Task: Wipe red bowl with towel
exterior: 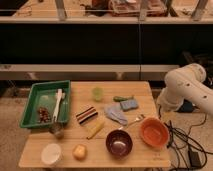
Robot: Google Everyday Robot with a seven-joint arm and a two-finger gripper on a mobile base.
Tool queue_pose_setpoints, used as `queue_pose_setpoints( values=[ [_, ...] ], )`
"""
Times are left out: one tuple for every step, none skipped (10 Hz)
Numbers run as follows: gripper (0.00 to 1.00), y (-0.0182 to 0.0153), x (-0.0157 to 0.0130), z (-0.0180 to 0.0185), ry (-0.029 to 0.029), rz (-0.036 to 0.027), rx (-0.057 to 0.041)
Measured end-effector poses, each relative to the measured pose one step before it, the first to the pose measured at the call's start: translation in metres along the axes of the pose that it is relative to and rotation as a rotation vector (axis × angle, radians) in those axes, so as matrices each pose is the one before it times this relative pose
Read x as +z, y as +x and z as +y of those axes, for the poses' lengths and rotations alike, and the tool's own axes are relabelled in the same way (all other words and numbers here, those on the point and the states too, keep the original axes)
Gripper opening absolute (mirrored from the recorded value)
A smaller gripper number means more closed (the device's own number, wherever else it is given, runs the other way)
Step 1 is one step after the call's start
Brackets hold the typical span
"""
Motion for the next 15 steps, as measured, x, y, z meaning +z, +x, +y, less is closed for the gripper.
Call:
queue_pose_setpoints(
  values=[
    [0.65,-0.00003,0.00020,0.00006,-0.00030,-0.00016,0.00004],
    [0.65,-0.00001,-0.00010,-0.00006,0.00018,0.00000,0.00005],
    [0.65,-0.00002,0.00003,0.00001,-0.00005,-0.00004,-0.00006],
    [0.65,0.00004,0.00001,0.00001,-0.00001,0.00005,0.00004],
    [0.65,0.00001,0.00000,0.00001,-0.00002,0.00001,0.00002],
    [0.65,-0.00002,0.00000,-0.00001,0.00002,-0.00001,0.00000],
    [0.65,-0.00004,-0.00003,-0.00001,0.00002,0.00001,-0.00007],
    [0.65,0.00003,0.00004,0.00002,-0.00007,-0.00002,-0.00001],
    [0.65,0.00001,-0.00004,-0.00002,0.00006,0.00003,0.00004],
    [0.65,0.00000,0.00002,0.00001,0.00000,-0.00001,-0.00005],
    [0.65,-0.00001,0.00000,0.00000,-0.00002,-0.00001,0.00003],
    [0.65,0.00001,0.00000,0.00001,0.00000,0.00002,-0.00001],
    [0.65,-0.00003,0.00016,-0.00031,0.00031,-0.00125,0.00063],
    [0.65,-0.00094,-0.00024,-0.00132,0.00467,-0.00943,-0.00486],
    [0.65,-0.00558,0.00012,-0.00515,0.01005,-0.04355,-0.02985]
  ],
)
